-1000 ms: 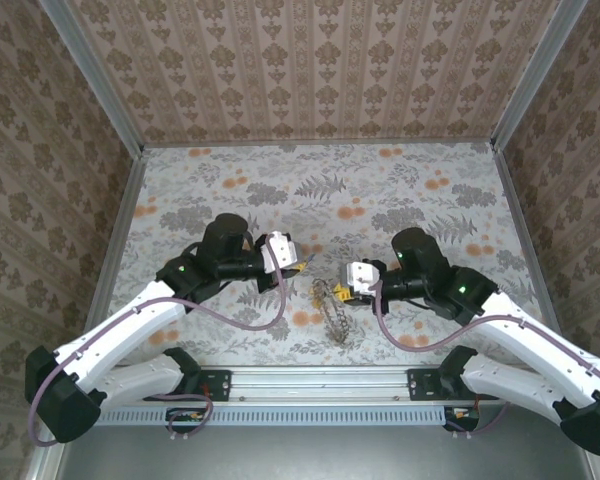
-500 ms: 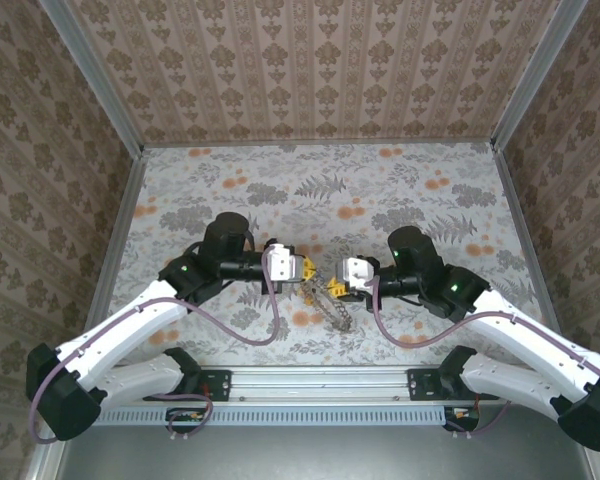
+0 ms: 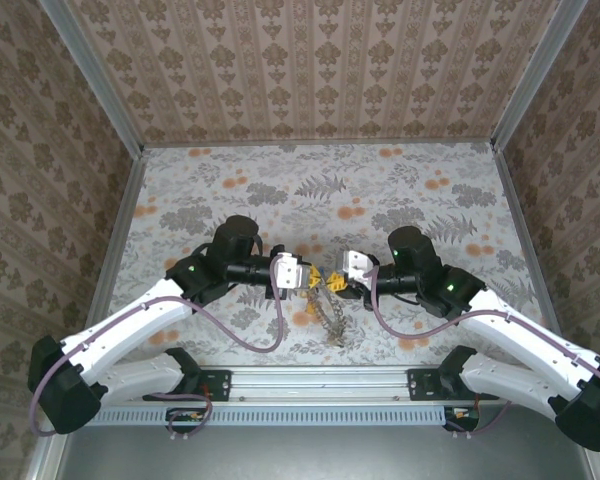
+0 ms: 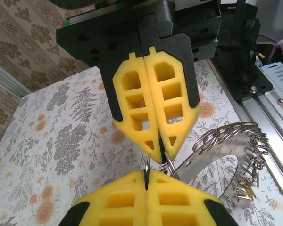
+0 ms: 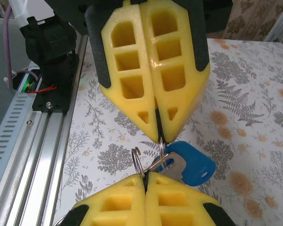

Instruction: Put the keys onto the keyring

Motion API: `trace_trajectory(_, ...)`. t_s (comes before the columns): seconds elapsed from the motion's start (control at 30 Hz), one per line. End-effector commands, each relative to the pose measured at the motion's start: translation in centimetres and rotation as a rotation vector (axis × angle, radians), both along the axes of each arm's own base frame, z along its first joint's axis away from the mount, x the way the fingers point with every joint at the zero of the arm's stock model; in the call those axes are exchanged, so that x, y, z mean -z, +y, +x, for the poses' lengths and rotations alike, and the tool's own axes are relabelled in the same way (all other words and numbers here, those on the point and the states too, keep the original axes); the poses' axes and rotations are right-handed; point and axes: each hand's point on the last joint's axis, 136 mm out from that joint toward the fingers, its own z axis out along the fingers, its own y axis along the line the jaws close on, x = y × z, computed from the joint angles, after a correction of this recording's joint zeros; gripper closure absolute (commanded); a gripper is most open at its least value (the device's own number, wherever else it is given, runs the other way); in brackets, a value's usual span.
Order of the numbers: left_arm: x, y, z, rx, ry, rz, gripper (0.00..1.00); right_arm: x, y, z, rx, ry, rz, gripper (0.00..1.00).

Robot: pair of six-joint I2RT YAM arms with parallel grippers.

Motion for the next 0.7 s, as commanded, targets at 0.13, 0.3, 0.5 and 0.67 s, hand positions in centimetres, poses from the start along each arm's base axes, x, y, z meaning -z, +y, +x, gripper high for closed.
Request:
trace_trajectory(0.13,0.2,0.4,-0.8,0.024,-0.049,-0.012,1.00,-2.0,-0.1,0.4,0.018,-0.015,0.099,1.00)
trace_trajectory(0.3,0.0,0.5,-1.2,0.033,-0.057,-0.025,1.00,-1.9,-0.3,0.6,0.028,0.001,0.107,1.00)
trace_trajectory(0.5,0.0,0.4,-1.4,0.044,-0.071,-0.030,1.00,-2.1,-0.3,0.8,0.037,0.022,0.132,1.00)
trace_trajectory(0.67,0.3,0.3,-1.6,0.050,-0.079,-0.018,1.00,-2.7,-0.6,1.0,0.048,0.029,0.167,1.00)
